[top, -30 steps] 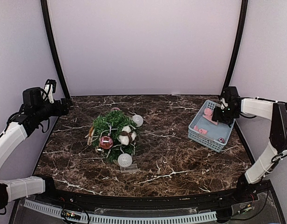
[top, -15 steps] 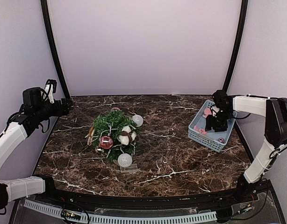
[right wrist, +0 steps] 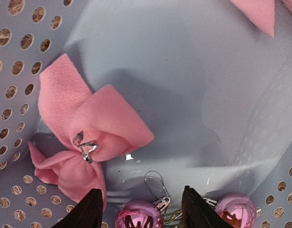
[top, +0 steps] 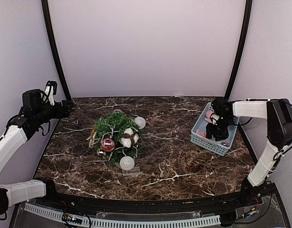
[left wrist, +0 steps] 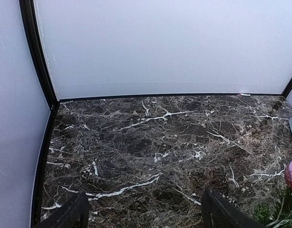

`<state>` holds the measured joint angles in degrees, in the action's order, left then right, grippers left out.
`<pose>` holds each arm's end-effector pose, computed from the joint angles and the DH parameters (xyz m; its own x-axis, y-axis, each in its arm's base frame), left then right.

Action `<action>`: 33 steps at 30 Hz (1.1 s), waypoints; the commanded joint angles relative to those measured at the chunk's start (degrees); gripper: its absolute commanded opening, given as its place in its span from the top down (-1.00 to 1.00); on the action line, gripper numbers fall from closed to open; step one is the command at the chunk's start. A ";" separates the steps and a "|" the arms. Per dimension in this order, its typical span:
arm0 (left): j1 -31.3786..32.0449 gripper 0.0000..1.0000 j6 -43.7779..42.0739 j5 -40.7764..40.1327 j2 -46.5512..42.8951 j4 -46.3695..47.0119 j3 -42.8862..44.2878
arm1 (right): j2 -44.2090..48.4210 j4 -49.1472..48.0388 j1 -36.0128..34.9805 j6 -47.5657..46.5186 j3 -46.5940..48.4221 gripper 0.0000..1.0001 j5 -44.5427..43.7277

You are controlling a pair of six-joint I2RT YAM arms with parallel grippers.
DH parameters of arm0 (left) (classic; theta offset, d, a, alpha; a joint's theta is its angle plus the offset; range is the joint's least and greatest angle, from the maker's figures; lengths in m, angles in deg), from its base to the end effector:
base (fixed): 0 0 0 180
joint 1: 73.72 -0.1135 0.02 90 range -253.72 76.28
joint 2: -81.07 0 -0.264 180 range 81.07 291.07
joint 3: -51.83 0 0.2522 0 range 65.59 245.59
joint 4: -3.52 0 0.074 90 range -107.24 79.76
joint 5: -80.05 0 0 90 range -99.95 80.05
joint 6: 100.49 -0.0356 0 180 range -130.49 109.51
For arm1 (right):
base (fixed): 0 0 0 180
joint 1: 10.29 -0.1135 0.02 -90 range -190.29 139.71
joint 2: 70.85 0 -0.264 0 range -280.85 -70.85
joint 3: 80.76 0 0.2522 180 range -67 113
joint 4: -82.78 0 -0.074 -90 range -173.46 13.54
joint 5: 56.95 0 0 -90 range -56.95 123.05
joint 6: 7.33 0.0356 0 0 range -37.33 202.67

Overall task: Decorate the small christmas tree
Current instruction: Pick up the ornament bell from the bin.

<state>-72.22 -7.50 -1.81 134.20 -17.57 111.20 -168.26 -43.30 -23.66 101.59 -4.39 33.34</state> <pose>0.2177 -0.0107 0.3241 -0.2643 -0.0447 -0.9634 0.1491 0.9850 -0.0867 0.3092 0.0737 0.1789 -0.9642 0.1041 -0.2439 0.0847 0.9924 0.0888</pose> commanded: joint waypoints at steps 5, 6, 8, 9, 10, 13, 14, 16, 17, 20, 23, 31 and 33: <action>-0.27 -0.68 -0.07 0.69 -1.64 1.02 -1.12 | 0.44 1.27 -0.91 0.81 -1.96 -0.04 -0.11; -0.27 -0.68 0.03 0.68 -1.62 1.05 -1.13 | 1.05 1.90 -0.91 0.72 -1.66 -0.03 -0.12; -0.27 -0.69 0.12 0.84 -1.62 1.13 -1.13 | 1.88 3.36 -0.91 0.54 -0.70 -0.02 -1.27; -0.27 -0.69 0.15 1.07 -1.62 1.10 -1.13 | 2.39 4.04 -0.94 0.51 -0.17 -0.01 -1.60; -0.27 -0.69 0.22 1.08 -1.62 1.05 -1.13 | 2.84 4.84 -0.94 0.43 0.33 0.00 -1.77; -0.27 -0.69 0.31 1.28 -1.69 1.09 -1.20 | 4.23 7.22 -0.95 0.04 1.58 0.01 -1.73; -0.27 -0.68 0.32 1.32 -1.70 1.14 -1.21 | 4.37 8.07 -0.92 -0.13 1.77 0.01 -1.59; -0.26 -0.68 0.40 1.47 -1.71 1.10 -1.25 | 4.49 9.22 -1.00 -0.44 1.73 0.02 -0.89; -0.26 -0.68 0.43 1.67 -1.71 1.16 -1.23 | 4.50 9.31 -1.00 -0.52 1.32 0.02 -0.59; -0.30 -0.69 0.51 1.83 -1.71 1.13 -1.22 | 4.21 9.27 -1.16 -0.70 0.20 0.03 1.87; -0.27 -0.68 0.53 1.88 -1.75 1.10 -1.22 | 3.45 9.08 -1.27 -1.01 -0.45 0.07 2.30; -0.27 -0.68 0.53 1.90 -1.79 1.09 -1.30 | 0.48 8.44 -1.56 -1.90 -0.78 0.11 3.56; -0.26 -0.68 0.52 1.81 -1.79 1.09 -1.31 | 0.17 8.26 -1.58 -2.03 -1.03 0.10 3.63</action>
<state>-72.22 -7.22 -0.52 133.61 -17.57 110.61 -166.97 -35.43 -24.62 100.41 -4.46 35.99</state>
